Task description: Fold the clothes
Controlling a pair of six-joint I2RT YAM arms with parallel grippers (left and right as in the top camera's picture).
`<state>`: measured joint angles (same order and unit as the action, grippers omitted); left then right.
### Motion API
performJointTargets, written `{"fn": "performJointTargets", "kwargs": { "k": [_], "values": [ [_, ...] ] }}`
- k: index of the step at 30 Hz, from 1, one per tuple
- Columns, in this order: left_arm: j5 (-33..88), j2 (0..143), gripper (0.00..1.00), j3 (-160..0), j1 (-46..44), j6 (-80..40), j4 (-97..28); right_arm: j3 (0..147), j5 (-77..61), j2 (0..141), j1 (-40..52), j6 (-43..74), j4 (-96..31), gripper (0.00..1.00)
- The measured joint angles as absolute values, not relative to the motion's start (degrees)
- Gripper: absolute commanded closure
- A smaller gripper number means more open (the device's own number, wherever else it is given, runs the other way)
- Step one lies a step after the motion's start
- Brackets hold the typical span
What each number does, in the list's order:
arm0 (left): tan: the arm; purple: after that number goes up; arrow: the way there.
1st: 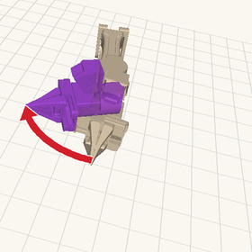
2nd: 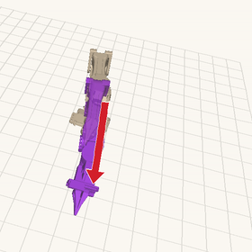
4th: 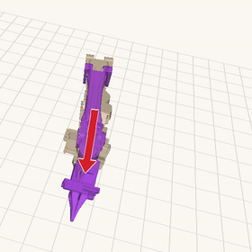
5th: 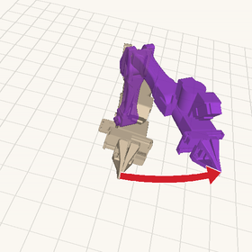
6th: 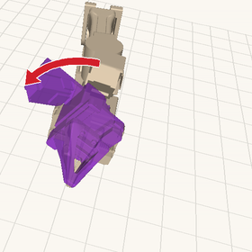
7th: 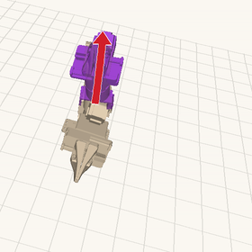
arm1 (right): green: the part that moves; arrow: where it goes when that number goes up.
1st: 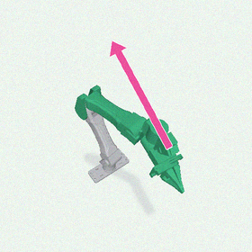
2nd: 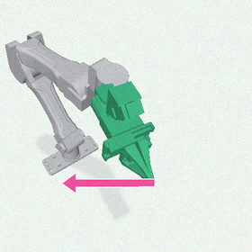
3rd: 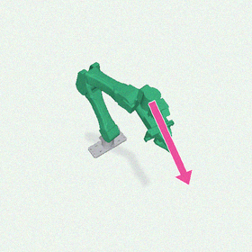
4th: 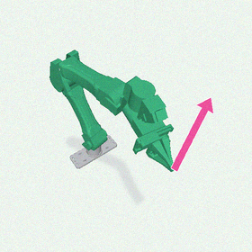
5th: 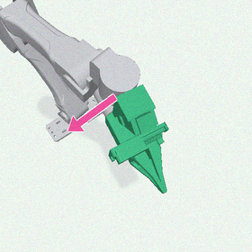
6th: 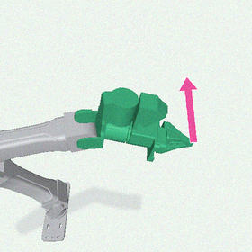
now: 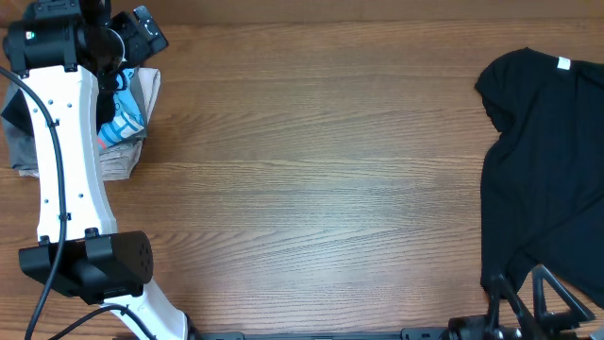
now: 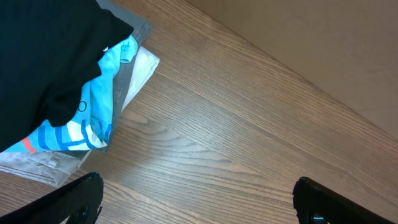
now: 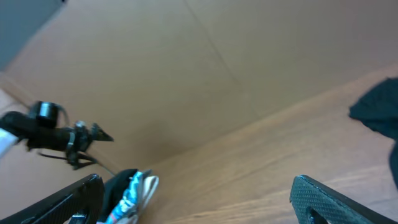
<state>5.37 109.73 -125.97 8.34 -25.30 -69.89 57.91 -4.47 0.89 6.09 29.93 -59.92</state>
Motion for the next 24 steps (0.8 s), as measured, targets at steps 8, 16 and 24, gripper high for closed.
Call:
{"fn": "performJointTargets", "kwargs": {
  "k": [8, 16, 24],
  "values": [
    [5.37, 109.73, 0.00, -125.97, 8.34, -25.30, -69.91, 49.23, -1.93, 0.84, 6.09, 29.93, -53.23, 0.00],
    [5.37, 109.73, 0.00, -125.97, 8.34, -25.30, -69.91, 36.18, 0.45, 0.73, 6.09, 29.98, -30.98, 0.00],
    [5.37, 109.73, 0.00, -125.97, 8.34, -25.30, -69.91, 19.90, 0.91, 0.67, 6.09, 29.95, -4.43, 0.00]
  ]
}}
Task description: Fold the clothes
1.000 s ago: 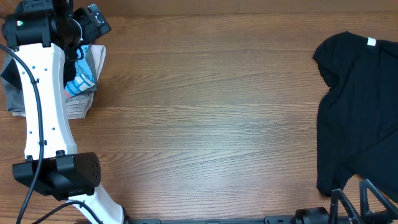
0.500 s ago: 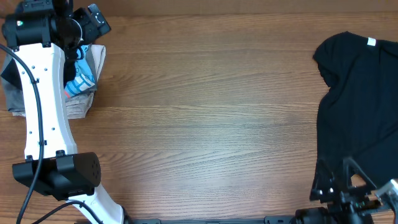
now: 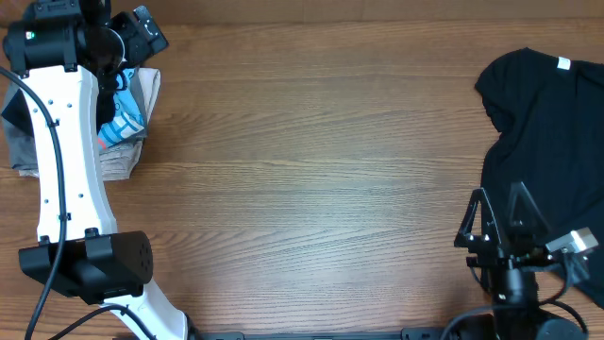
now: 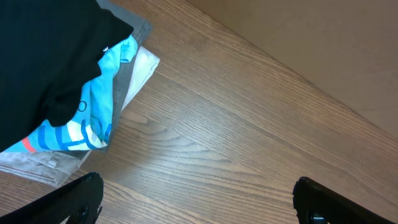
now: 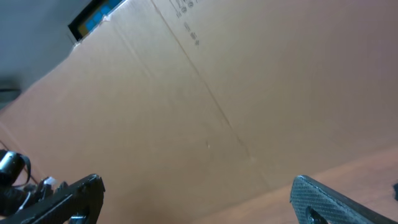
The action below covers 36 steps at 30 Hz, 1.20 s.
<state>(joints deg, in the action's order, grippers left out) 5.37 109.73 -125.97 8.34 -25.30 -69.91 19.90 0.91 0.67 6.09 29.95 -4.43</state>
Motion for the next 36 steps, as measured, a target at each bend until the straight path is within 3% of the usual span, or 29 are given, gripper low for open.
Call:
{"fn": "performJointTargets", "kwargs": {
  "k": [10, 36],
  "values": [
    [5.37, 109.73, 0.00, -125.97, 8.34, -25.30, -69.89, 2.70, 0.91, 0.69, 5.96, 29.91, 14.63, 0.00],
    [5.37, 109.73, 0.00, -125.97, 8.34, -25.30, -69.91, 1.04, 1.02, 0.64, 5.61, 8.14, -3.49, 0.00]
  ]
}}
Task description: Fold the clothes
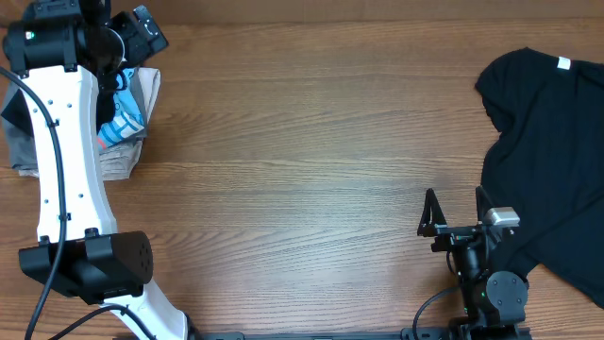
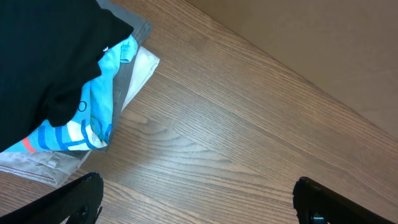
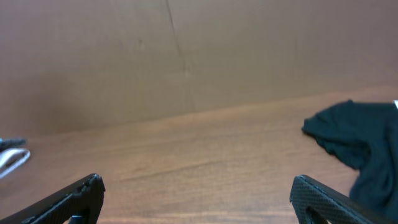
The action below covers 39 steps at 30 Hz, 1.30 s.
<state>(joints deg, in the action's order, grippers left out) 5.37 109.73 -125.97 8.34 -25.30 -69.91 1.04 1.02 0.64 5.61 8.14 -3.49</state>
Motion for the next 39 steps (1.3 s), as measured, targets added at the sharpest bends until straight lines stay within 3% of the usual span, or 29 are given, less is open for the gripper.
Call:
{"fn": "performJointTargets", "kwargs": {
  "k": [39],
  "values": [
    [5.37, 109.75, 0.00, -125.97, 8.34, -25.30, -69.89, 1.04, 1.02, 0.64, 5.61, 7.42, -4.80, 0.00]
  ]
}}
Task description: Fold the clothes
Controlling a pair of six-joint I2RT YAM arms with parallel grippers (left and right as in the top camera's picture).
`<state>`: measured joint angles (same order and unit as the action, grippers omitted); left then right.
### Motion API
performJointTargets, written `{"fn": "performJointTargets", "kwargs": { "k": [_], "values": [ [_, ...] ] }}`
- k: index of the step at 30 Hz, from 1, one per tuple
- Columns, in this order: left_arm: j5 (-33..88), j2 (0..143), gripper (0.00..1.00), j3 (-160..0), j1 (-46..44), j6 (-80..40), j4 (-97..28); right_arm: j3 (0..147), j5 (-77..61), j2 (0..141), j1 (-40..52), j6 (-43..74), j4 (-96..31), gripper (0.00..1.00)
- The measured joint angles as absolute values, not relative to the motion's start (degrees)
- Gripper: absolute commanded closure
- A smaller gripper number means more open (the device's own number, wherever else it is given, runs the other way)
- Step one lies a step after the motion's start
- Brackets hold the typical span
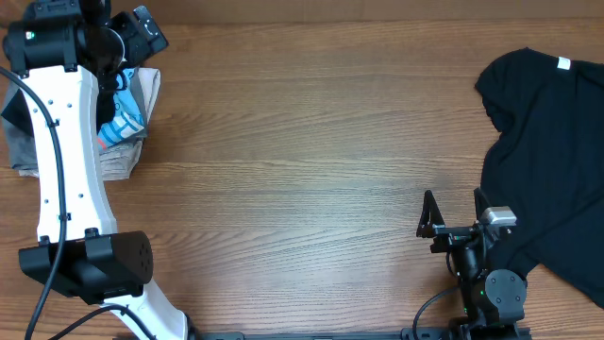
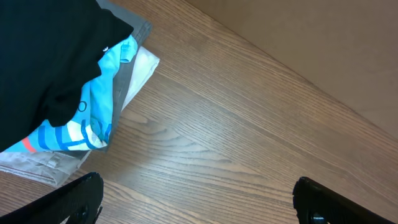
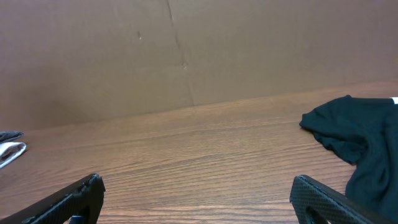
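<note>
A black T-shirt (image 1: 547,151) lies unfolded and rumpled at the table's right side, a white label near its collar; the right wrist view shows its near edge (image 3: 354,134). My right gripper (image 1: 455,219) stands open just left of the shirt's lower part, low over bare wood (image 3: 198,202), with nothing between its fingers. At the far left is a stack of folded clothes (image 1: 127,118): grey, white and blue-striped pieces with a black one on top (image 2: 43,56). My left gripper (image 2: 198,202) hangs open beside that stack, holding nothing.
The white left arm (image 1: 66,161) reaches along the table's left edge and covers part of the stack. A brown cardboard wall (image 3: 186,50) closes the far side. Wooden tabletop (image 1: 302,161) spreads between the stack and the shirt.
The right wrist view has dipped slightly, so the shirt's edge and the table show a bit more. The left arm and both garment piles are unchanged.
My right gripper was first at the bottom right by the shirt's lower hem, facing up at the wall. Then it stood raised in front of the shirt. Later it was left of the shirt, level over the wood, where it remains. The left arm stayed still.
</note>
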<state>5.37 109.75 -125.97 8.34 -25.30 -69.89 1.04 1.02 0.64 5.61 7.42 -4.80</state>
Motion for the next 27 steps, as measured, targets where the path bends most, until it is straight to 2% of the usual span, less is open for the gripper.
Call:
{"fn": "performJointTargets", "kwargs": {
  "k": [17, 27],
  "values": [
    [5.37, 107.63, 0.00, -125.64, 8.34, -25.30, -69.93, 1.04, 1.02, 0.64, 5.61, 7.44, -4.78, 0.00],
    [5.37, 85.56, 0.00, -125.27, 8.34, -25.30, -69.87, 1.04, 1.02, 0.64, 5.63, 7.44, -4.75, 0.00]
  ]
}}
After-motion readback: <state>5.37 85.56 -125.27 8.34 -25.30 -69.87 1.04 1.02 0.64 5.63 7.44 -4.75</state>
